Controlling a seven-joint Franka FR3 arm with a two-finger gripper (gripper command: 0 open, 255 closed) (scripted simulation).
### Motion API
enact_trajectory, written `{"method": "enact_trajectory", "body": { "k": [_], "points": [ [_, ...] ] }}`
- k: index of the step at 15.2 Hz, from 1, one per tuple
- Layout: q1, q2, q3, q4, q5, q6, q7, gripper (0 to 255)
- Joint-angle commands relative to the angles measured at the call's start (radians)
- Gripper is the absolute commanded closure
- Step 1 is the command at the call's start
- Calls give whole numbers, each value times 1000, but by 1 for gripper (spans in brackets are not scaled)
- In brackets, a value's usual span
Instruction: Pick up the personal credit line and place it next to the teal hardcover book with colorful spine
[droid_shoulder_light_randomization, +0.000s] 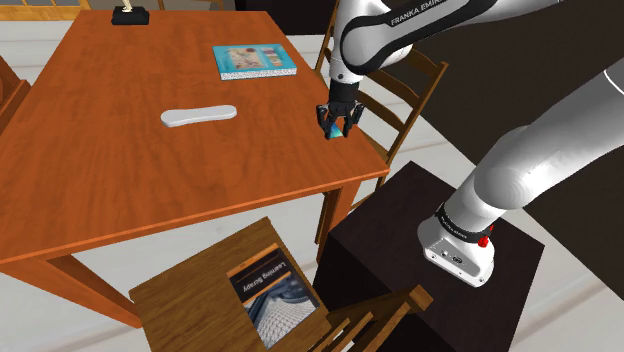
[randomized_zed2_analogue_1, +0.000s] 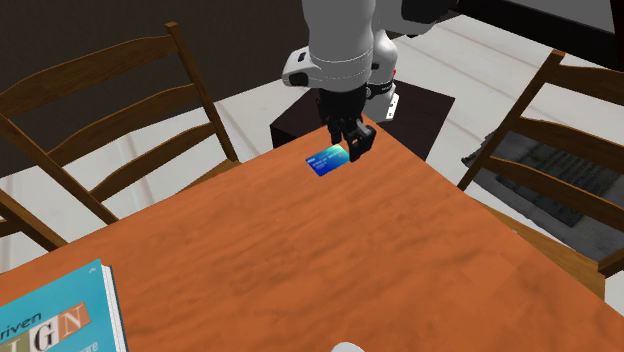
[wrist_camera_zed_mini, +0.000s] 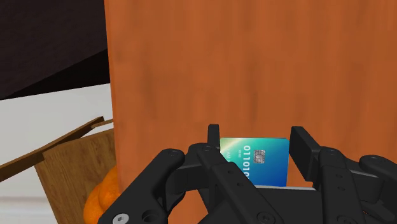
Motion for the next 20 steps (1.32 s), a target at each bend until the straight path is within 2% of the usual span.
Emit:
{"method": "enact_trajectory", "body": {
  "k": [1,13,20],
  "points": [
    [0,-18,-1,11,0,-29,2,255],
    [-2,-93,-12,109,-7,-202,14,255],
    [-45,163,-46,373,-63,-217,-27,255]
  ]
}}
